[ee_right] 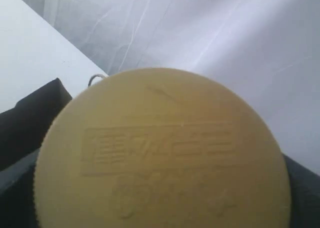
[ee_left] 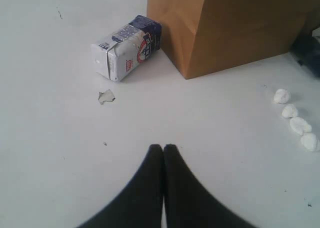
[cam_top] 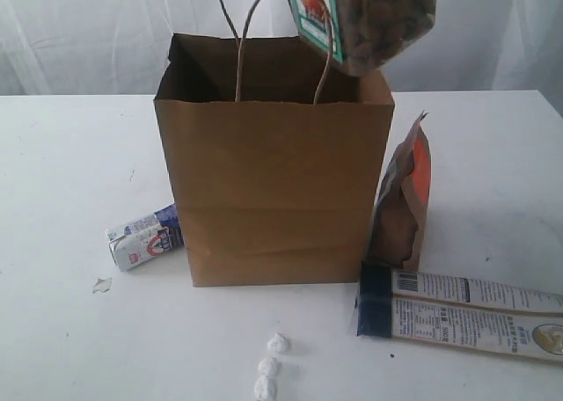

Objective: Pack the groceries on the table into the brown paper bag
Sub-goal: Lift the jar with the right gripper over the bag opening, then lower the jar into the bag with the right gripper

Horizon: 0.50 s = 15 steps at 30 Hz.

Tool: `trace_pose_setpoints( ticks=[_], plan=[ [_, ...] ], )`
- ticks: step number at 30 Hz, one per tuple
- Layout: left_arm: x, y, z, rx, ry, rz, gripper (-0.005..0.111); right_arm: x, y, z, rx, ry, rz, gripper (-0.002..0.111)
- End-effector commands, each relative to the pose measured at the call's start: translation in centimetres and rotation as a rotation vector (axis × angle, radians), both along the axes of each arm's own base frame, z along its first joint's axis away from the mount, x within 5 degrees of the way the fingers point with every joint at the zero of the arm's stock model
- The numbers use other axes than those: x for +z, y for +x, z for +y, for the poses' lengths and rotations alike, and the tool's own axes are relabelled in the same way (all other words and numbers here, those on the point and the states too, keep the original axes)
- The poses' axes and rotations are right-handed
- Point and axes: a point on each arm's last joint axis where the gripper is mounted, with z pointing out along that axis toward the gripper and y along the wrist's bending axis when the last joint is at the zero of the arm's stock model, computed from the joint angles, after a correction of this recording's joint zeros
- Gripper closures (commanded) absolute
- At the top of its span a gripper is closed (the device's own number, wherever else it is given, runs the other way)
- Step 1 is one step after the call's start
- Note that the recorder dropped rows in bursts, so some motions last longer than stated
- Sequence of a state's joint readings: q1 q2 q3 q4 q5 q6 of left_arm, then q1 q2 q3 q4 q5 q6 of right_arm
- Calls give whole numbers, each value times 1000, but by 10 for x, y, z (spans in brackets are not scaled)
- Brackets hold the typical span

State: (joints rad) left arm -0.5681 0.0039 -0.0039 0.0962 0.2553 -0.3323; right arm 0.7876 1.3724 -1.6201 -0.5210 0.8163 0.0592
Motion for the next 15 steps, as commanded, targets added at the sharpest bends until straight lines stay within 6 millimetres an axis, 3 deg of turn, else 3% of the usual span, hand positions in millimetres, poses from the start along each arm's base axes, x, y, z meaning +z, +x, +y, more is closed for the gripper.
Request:
trace_pose_setpoints(
  ticks=[1,15],
  plan=[
    [-1,0,0,-2,-8,5,107,1,3,11,54,64,4,108],
    [-1,0,0,-2,-8,5,107,-18,15,34,104,124,83,108]
  ],
)
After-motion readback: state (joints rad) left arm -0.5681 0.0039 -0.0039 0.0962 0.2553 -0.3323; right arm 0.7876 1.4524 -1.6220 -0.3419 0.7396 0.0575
